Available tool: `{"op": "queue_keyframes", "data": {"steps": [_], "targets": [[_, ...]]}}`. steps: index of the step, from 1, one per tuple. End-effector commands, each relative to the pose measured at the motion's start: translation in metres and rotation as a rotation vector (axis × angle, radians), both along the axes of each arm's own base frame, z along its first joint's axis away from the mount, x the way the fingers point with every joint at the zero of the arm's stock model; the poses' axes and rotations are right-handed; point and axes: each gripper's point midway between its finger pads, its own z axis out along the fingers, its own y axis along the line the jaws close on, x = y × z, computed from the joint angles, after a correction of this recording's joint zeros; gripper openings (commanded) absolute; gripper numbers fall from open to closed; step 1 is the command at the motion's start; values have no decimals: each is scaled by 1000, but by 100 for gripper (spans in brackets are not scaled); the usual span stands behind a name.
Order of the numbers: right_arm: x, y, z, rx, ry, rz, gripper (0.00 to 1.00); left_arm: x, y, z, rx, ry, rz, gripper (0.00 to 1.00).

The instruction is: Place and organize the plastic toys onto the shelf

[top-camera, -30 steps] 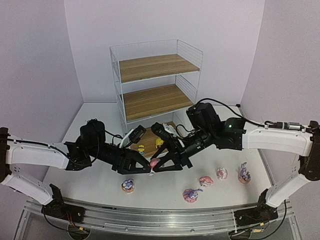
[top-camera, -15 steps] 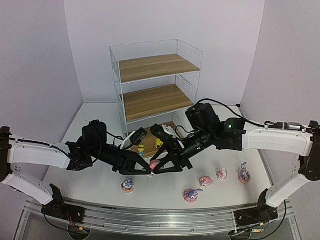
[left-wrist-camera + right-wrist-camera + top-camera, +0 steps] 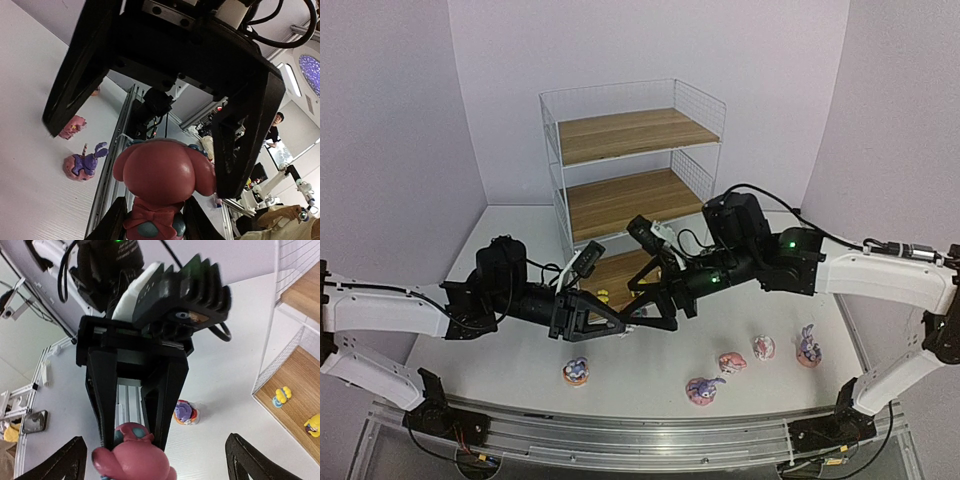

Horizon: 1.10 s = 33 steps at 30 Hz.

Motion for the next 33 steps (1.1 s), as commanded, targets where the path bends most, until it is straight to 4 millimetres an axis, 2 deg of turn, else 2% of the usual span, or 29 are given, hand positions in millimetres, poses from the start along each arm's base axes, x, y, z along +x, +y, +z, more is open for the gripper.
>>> {"op": "queue_keyframes", "data": {"steps": [1, 5, 10, 16, 24, 33], "targets": [[24, -14, 70, 195, 53, -240, 94, 27, 0, 45, -92, -175, 164, 0], [23, -21, 78, 310, 119, -284, 95, 37, 0, 57, -124, -222, 225, 0], [26, -22, 68, 313, 156, -317, 96, 40, 0, 75, -183, -256, 241, 0], [26, -13, 58, 305, 176, -290, 96, 38, 4, 90, -232, -280, 249, 0], [18, -1, 55, 330, 211, -208, 94, 37, 8, 95, -261, -276, 260, 0], [16, 1, 56, 347, 229, -192, 84, 40, 6, 97, -262, -272, 273, 0]]}}
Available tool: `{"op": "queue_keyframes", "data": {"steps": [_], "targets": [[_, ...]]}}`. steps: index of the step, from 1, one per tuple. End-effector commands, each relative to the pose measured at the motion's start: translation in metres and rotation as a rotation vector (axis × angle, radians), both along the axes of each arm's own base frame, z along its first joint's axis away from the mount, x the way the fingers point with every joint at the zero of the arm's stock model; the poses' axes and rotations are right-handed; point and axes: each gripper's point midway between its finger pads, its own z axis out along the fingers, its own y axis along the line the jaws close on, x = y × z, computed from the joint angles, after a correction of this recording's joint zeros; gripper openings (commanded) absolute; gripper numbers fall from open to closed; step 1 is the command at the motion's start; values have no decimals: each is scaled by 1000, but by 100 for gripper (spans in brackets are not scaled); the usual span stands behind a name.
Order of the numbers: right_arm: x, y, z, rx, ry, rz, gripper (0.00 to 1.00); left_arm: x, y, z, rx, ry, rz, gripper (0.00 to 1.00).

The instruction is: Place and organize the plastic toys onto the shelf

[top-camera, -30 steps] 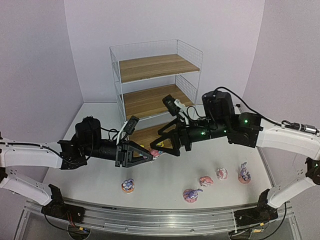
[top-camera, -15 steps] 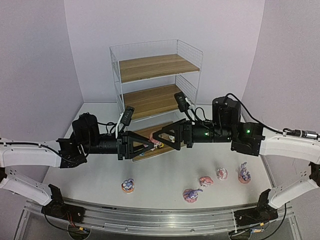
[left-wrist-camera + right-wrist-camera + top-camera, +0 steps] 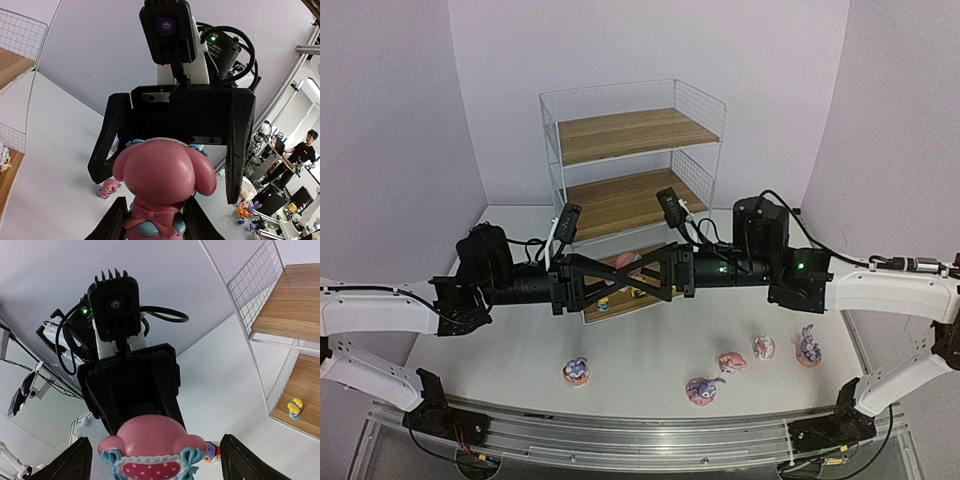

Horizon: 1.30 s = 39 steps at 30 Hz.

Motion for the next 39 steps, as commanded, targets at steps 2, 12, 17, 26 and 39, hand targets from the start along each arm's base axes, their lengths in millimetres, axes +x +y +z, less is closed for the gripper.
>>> {"op": "queue_keyframes", "data": {"steps": [2, 12, 17, 26, 39], "targets": [[-3, 0, 17, 75, -11, 13, 83, 1, 2, 39, -95, -59, 21, 0], [3, 2, 15, 83, 23, -13, 78, 6, -2, 33, -76, -48, 31, 0], [5, 4, 19, 107, 33, -19, 78, 7, -4, 31, -69, -44, 31, 0], [9, 7, 19, 113, 51, -31, 60, 12, -4, 29, -63, -38, 56, 0], [26, -11, 21, 85, 14, -180, 15, 24, -4, 16, 3, 13, 121, 64]]}}
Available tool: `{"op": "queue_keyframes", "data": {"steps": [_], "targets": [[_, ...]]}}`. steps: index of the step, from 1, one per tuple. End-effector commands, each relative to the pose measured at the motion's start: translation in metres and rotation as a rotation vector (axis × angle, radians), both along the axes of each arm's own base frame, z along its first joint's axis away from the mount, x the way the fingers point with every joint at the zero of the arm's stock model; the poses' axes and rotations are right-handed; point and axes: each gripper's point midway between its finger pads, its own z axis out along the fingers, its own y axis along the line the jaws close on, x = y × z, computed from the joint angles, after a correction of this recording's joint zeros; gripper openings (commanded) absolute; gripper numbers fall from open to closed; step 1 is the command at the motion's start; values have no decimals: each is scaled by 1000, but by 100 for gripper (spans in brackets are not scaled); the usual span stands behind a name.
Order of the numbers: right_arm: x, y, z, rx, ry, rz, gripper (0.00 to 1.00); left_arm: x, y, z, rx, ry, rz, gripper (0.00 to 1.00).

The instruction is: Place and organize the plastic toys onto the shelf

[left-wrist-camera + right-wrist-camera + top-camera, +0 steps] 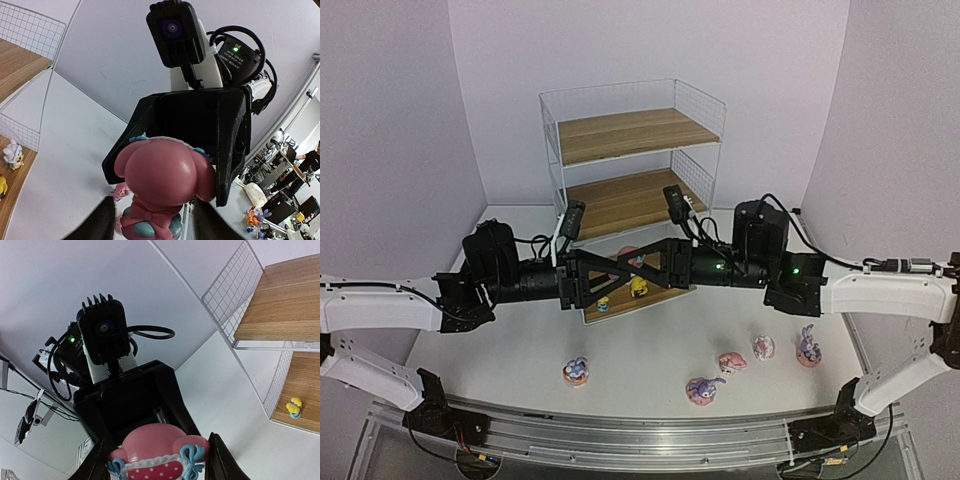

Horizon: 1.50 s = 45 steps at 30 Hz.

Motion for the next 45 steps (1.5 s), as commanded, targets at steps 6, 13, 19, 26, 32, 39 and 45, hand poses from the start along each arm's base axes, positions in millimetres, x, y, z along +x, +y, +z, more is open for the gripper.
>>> {"op": "queue_keyframes", "data": {"steps": [6, 13, 19, 26, 32, 39, 45], "targets": [[53, -46, 14, -176, -185, -382, 15, 12, 25, 7, 43, 30, 146, 99], [106, -75, 23, -369, -364, -664, 15, 32, 87, -13, 189, 136, 454, 99], [154, -85, 26, -410, -373, -737, 14, 51, 154, -37, 307, 278, 794, 100], [193, -83, 23, -447, -381, -762, 14, 57, 176, -53, 393, 339, 926, 100], [210, -84, 15, -466, -368, -782, 14, 57, 175, -55, 389, 337, 922, 100], [222, -89, 8, -470, -331, -834, 15, 58, 173, -54, 375, 337, 920, 100], [223, -92, 3, -462, -301, -863, 16, 58, 174, -57, 372, 344, 924, 100]]}}
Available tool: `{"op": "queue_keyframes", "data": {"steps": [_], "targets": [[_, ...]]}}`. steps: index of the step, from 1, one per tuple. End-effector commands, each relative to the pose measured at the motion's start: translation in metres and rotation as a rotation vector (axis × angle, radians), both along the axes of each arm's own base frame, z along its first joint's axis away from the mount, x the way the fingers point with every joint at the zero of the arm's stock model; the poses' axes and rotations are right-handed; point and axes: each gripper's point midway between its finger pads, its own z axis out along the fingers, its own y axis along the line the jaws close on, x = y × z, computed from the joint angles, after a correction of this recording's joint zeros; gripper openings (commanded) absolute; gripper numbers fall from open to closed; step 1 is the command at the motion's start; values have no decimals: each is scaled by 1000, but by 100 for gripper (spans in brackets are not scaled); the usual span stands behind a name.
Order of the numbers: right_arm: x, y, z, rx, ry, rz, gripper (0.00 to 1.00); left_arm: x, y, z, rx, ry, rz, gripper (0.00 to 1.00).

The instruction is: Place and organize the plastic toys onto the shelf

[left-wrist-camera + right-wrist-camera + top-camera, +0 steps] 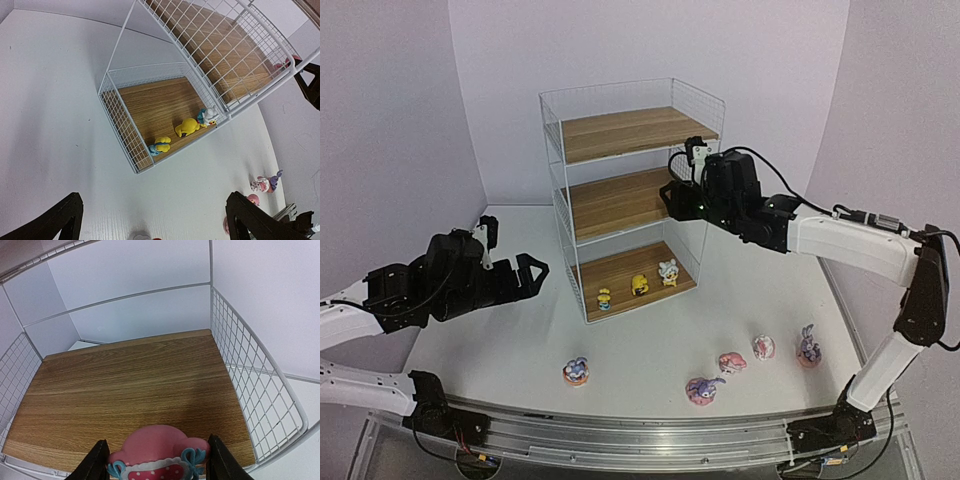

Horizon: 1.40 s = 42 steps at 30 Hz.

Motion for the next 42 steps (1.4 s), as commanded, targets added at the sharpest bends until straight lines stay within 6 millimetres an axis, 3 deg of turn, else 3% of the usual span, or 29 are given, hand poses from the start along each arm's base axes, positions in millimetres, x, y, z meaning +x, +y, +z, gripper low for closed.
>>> {"op": "queue_keyframes", "data": {"steps": [1, 9, 16, 42], "targets": [[11, -4, 13, 63, -21, -56, 16, 4, 2, 12, -32, -23, 31, 100], [-1, 5, 19, 61, -76, 24, 15, 4, 2, 10, -39, -27, 33, 100], [3, 7, 20, 47, -152, 23, 15, 6, 0, 9, -34, -29, 32, 99], [17, 4, -2, 7, -176, -40, 39, 8, -2, 6, -35, -29, 37, 100]]}}
